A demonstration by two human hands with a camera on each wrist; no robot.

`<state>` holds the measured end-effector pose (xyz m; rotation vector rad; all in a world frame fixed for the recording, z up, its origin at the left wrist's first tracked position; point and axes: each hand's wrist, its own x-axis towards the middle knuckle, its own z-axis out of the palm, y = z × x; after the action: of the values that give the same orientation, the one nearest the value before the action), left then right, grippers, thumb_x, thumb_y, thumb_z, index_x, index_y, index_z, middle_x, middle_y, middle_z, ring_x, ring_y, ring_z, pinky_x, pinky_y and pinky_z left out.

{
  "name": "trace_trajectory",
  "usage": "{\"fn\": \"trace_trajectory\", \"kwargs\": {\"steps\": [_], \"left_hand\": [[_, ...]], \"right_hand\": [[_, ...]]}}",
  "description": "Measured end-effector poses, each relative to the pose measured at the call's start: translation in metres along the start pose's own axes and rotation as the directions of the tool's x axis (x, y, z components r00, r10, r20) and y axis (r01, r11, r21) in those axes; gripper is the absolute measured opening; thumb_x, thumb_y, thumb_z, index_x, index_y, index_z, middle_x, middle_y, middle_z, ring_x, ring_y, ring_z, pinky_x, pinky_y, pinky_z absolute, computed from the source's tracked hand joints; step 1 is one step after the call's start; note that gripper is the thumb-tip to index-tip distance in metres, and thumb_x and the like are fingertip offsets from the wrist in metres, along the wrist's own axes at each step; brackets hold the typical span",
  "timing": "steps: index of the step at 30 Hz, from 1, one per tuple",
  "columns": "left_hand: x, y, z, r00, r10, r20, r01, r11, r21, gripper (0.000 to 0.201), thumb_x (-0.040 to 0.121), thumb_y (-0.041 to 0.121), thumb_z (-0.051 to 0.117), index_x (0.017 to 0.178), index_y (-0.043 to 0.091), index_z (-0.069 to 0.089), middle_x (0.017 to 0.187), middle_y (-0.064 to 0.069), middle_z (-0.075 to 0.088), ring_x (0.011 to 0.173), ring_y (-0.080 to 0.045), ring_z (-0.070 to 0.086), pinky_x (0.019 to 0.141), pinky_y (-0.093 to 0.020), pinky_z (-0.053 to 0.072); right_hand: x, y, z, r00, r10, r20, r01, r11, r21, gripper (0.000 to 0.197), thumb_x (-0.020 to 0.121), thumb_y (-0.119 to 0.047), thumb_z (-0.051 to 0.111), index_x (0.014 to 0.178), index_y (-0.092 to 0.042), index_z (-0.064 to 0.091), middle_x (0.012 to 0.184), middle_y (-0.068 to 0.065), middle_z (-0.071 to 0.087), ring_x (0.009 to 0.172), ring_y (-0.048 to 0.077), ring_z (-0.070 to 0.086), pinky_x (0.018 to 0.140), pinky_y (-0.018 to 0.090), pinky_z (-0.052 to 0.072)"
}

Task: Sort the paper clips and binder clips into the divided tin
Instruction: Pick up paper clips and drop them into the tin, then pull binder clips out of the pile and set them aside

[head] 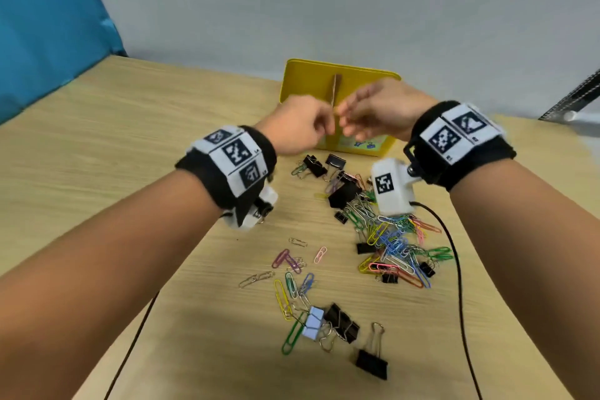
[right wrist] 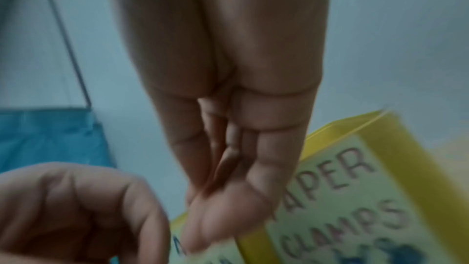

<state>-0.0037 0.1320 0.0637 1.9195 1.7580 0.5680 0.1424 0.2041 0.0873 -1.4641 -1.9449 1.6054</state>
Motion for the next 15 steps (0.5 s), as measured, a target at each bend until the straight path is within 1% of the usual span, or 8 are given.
{"fn": "trace_trajectory", "kwargs": {"steps": [2, 4, 5, 7, 10, 11, 13, 15], "left_hand": [[-0.003, -0.006, 0.019, 0.962, -0.046, 0.269, 0.002, 0.987, 0.162, 0.031, 0.087, -0.001, 0.049, 0.103, 0.016, 0.069, 0.12, -0.004, 0.06, 0.112, -0.02, 0.055, 0.097, -0.029, 0.045], [0.002, -0.017, 0.032, 0.91, -0.117, 0.398, -0.012, 0.951, 0.308, 0.036, 0.089, 0.0, 0.047, 0.117, 0.014, 0.065, 0.14, -0.007, 0.049, 0.128, -0.025, 0.046, 0.107, -0.032, 0.038], [0.004, -0.022, 0.035, 0.897, -0.143, 0.419, -0.009, 0.94, 0.34, 0.039, 0.089, 0.0, 0.046, 0.123, 0.013, 0.061, 0.145, -0.007, 0.044, 0.132, -0.026, 0.043, 0.112, -0.034, 0.034], [0.007, -0.03, 0.037, 0.896, -0.162, 0.412, 0.0, 0.931, 0.365, 0.045, 0.089, 0.002, 0.045, 0.132, 0.013, 0.053, 0.146, -0.009, 0.043, 0.132, -0.027, 0.043, 0.112, -0.038, 0.035], [0.002, -0.036, 0.028, 0.935, -0.151, 0.32, 0.041, 0.944, 0.326, 0.051, 0.09, 0.002, 0.044, 0.14, 0.011, 0.042, 0.149, -0.007, 0.039, 0.136, -0.024, 0.038, 0.114, -0.036, 0.031], [-0.002, -0.038, 0.023, 0.951, -0.139, 0.276, 0.054, 0.954, 0.293, 0.052, 0.09, 0.001, 0.043, 0.141, 0.011, 0.04, 0.151, -0.006, 0.035, 0.138, -0.023, 0.034, 0.116, -0.034, 0.028], [-0.013, -0.043, 0.013, 0.968, -0.146, 0.202, 0.099, 0.969, 0.227, 0.05, 0.092, 0.005, 0.043, 0.141, 0.01, 0.039, 0.153, -0.004, 0.032, 0.14, -0.021, 0.031, 0.116, -0.033, 0.025], [-0.026, -0.052, 0.008, 0.967, -0.203, 0.153, 0.171, 0.965, 0.199, 0.047, 0.093, 0.009, 0.044, 0.14, 0.011, 0.041, 0.151, -0.005, 0.036, 0.137, -0.022, 0.036, 0.115, -0.034, 0.029]], "right_hand": [[-0.005, 0.014, 0.009, 0.983, 0.138, 0.121, -0.092, 0.942, -0.323, 0.017, 0.089, 0.003, 0.051, 0.086, -0.009, 0.062, 0.076, 0.008, 0.064, 0.059, 0.015, 0.06, 0.054, 0.024, 0.053], [-0.004, 0.026, 0.021, 0.969, 0.213, 0.122, -0.107, 0.814, -0.571, 0.02, 0.089, 0.0, 0.05, 0.094, -0.011, 0.066, 0.083, 0.006, 0.062, 0.07, 0.018, 0.059, 0.062, 0.028, 0.052], [-0.004, 0.029, 0.026, 0.977, 0.191, 0.096, -0.083, 0.752, -0.655, 0.024, 0.089, -0.001, 0.05, 0.101, -0.012, 0.067, 0.088, 0.005, 0.061, 0.078, 0.018, 0.059, 0.065, 0.028, 0.052], [-0.006, 0.03, 0.035, 0.99, 0.122, 0.074, -0.031, 0.693, -0.72, 0.029, 0.091, -0.005, 0.049, 0.112, -0.014, 0.067, 0.094, 0.002, 0.058, 0.088, 0.017, 0.054, 0.064, 0.024, 0.048], [-0.003, 0.028, 0.043, 0.996, 0.065, 0.063, -0.003, 0.721, -0.693, 0.028, 0.092, -0.008, 0.05, 0.114, -0.013, 0.066, 0.111, 0.004, 0.065, 0.092, 0.016, 0.054, 0.063, 0.022, 0.044], [-0.002, 0.026, 0.047, 0.998, 0.039, 0.046, 0.003, 0.727, -0.686, 0.029, 0.091, -0.006, 0.049, 0.114, -0.012, 0.066, 0.117, 0.004, 0.065, 0.097, 0.018, 0.057, 0.07, 0.023, 0.047], [0.001, 0.024, 0.057, 1.0, -0.016, 0.012, 0.019, 0.706, -0.708, 0.034, 0.092, -0.004, 0.046, 0.118, -0.013, 0.065, 0.126, 0.006, 0.063, 0.113, 0.022, 0.058, 0.093, 0.03, 0.047], [0.003, 0.023, 0.068, 0.999, -0.032, 0.021, 0.037, 0.659, -0.752, 0.043, 0.093, -0.001, 0.04, 0.129, -0.016, 0.057, 0.137, 0.008, 0.055, 0.123, 0.025, 0.053, 0.102, 0.033, 0.042]]}}
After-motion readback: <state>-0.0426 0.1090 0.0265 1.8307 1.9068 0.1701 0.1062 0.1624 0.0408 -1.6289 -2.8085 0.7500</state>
